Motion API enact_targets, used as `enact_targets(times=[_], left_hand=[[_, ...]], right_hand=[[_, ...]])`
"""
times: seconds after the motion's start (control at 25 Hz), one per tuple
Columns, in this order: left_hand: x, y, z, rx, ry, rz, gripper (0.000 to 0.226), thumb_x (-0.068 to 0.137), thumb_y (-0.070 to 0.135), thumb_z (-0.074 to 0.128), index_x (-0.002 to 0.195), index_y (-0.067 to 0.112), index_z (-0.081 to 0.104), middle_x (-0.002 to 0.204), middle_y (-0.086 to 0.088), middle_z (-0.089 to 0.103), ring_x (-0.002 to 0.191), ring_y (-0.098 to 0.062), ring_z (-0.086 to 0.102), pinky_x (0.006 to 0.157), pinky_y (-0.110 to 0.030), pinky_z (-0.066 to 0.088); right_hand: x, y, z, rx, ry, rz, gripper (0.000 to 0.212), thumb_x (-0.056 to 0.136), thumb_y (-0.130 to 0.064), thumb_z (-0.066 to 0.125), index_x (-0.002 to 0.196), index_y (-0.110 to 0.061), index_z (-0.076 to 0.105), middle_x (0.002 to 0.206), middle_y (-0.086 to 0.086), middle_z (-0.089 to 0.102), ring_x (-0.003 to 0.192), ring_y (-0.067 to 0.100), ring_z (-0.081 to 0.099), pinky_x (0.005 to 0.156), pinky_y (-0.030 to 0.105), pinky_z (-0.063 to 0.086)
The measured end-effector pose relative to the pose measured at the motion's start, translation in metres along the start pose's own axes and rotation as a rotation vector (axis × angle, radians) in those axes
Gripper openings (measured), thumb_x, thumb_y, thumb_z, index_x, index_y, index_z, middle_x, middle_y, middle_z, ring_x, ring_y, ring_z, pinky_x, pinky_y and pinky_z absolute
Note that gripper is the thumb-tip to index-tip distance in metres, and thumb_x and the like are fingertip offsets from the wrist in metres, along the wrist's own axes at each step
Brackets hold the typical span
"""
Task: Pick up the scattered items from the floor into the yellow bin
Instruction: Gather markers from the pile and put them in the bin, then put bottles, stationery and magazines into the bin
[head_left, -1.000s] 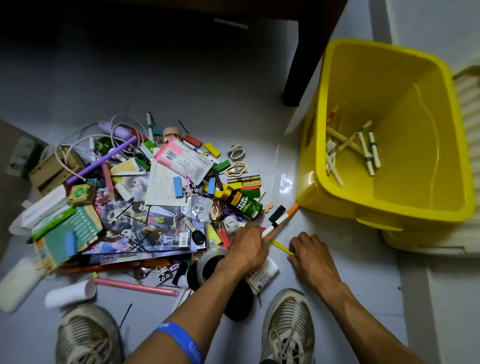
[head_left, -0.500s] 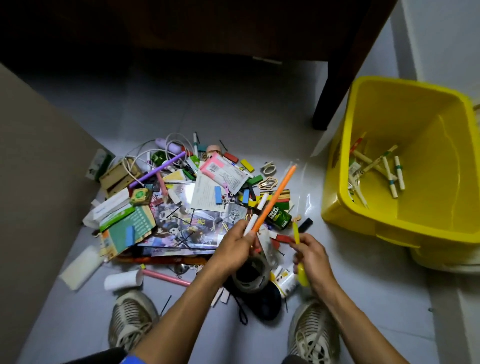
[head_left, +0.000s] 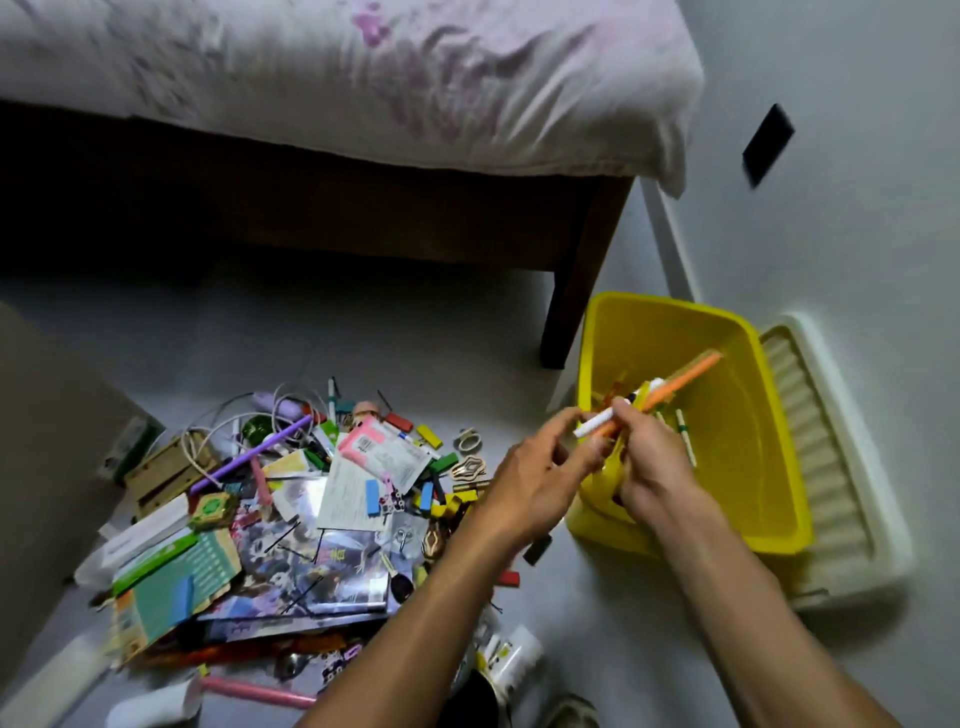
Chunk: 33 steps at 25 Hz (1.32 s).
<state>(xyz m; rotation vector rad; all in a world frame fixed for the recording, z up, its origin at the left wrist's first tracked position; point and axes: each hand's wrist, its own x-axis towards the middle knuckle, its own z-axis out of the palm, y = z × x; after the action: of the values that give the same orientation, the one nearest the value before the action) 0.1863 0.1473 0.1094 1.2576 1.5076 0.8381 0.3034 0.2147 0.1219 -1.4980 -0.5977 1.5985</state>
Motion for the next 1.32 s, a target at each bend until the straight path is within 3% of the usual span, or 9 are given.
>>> enact_targets(times=[0.16,0.24,0.36,0.52,0.68,0.8,1.0,1.12,1.32], left_hand=[[-0.020,-0.037,-0.021,-0.232,0.193,-0.231,0.044,0.095,0.052,0.048,0.133,0.030,0.051,0.110,-0.001,0.066,0.095,-0.013,0.066,0.090,-0.041,0.055],[-0.044,-0.076,-0.038,-0.229,0.333,-0.364,0.032,0.097,0.041,0.051,0.124,0.025,0.058,0.115,-0.005,0.066,0.098,-0.018,0.066,0.091,-0.041,0.054],[-0.093,-0.133,-0.059,-0.156,0.439,-0.535,0.029,0.096,0.032,0.055,0.122,0.020,0.060,0.112,-0.008,0.066,0.097,-0.027,0.065,0.087,-0.042,0.053],[-0.140,-0.186,-0.068,-0.043,0.429,-0.691,0.025,0.089,0.020,0.059,0.114,0.017,0.063,0.104,-0.008,0.068,0.092,-0.028,0.065,0.083,-0.038,0.054],[-0.133,-0.207,-0.060,0.206,0.444,-0.644,0.024,0.086,0.022,0.060,0.109,0.026,0.065,0.102,0.000,0.072,0.086,-0.018,0.063,0.070,-0.027,0.045],[-0.103,-0.215,-0.055,0.263,0.448,-0.557,0.040,0.088,0.033,0.064,0.126,0.026,0.056,0.120,0.000,0.064,0.107,-0.021,0.060,0.088,-0.035,0.051],[-0.065,-0.218,-0.041,0.569,0.389,-0.491,0.085,0.081,0.044,0.071,0.148,0.017,0.026,0.139,-0.010,0.037,0.126,-0.031,0.039,0.100,-0.040,0.039],[-0.059,-0.225,-0.042,0.572,0.376,-0.463,0.073,0.084,0.019,0.068,0.146,0.014,0.030,0.137,-0.011,0.037,0.120,-0.032,0.043,0.096,-0.038,0.041],[-0.058,-0.230,-0.050,0.328,0.481,-0.394,0.032,0.084,0.004,0.061,0.115,0.012,0.056,0.104,-0.009,0.061,0.096,-0.028,0.058,0.080,-0.037,0.049]], right_hand=[[0.017,-0.036,-0.021,0.119,0.013,0.201,0.028,0.100,-0.036,0.046,0.092,-0.011,0.056,0.089,0.014,0.061,0.077,0.026,0.060,0.065,0.037,0.049],[0.017,-0.026,-0.021,-0.007,0.084,0.120,0.017,0.097,-0.030,0.051,0.099,-0.015,0.059,0.084,0.007,0.066,0.068,0.019,0.063,0.054,0.033,0.049],[0.007,0.020,-0.010,-0.236,0.145,-0.162,0.031,0.094,-0.017,0.058,0.125,-0.011,0.059,0.101,0.006,0.066,0.074,0.015,0.062,0.062,0.024,0.048],[-0.031,0.105,0.012,-0.515,-0.130,-0.225,0.015,0.097,-0.008,0.053,0.106,-0.012,0.064,0.088,0.003,0.070,0.065,0.018,0.064,0.052,0.024,0.055],[-0.036,0.173,0.021,-0.901,-0.417,-0.134,0.011,0.094,-0.013,0.060,0.100,-0.021,0.067,0.093,0.004,0.070,0.070,0.017,0.067,0.058,0.030,0.055],[-0.017,0.202,0.028,-1.135,-0.498,-0.278,0.015,0.092,-0.023,0.063,0.105,-0.031,0.063,0.107,-0.006,0.068,0.078,0.006,0.065,0.066,0.024,0.049],[0.019,0.227,0.042,-1.605,-0.590,-0.619,0.066,0.089,-0.026,0.060,0.148,-0.031,0.030,0.155,0.001,0.033,0.119,0.026,0.054,0.084,0.039,0.054],[0.029,0.243,0.052,-1.761,-0.711,-0.649,0.069,0.091,-0.026,0.055,0.151,-0.026,0.023,0.158,0.005,0.024,0.114,0.032,0.053,0.084,0.040,0.051],[0.033,0.257,0.064,-1.523,-0.657,-0.562,0.053,0.094,-0.023,0.056,0.145,-0.018,0.041,0.132,0.009,0.051,0.112,0.030,0.056,0.090,0.037,0.047]])
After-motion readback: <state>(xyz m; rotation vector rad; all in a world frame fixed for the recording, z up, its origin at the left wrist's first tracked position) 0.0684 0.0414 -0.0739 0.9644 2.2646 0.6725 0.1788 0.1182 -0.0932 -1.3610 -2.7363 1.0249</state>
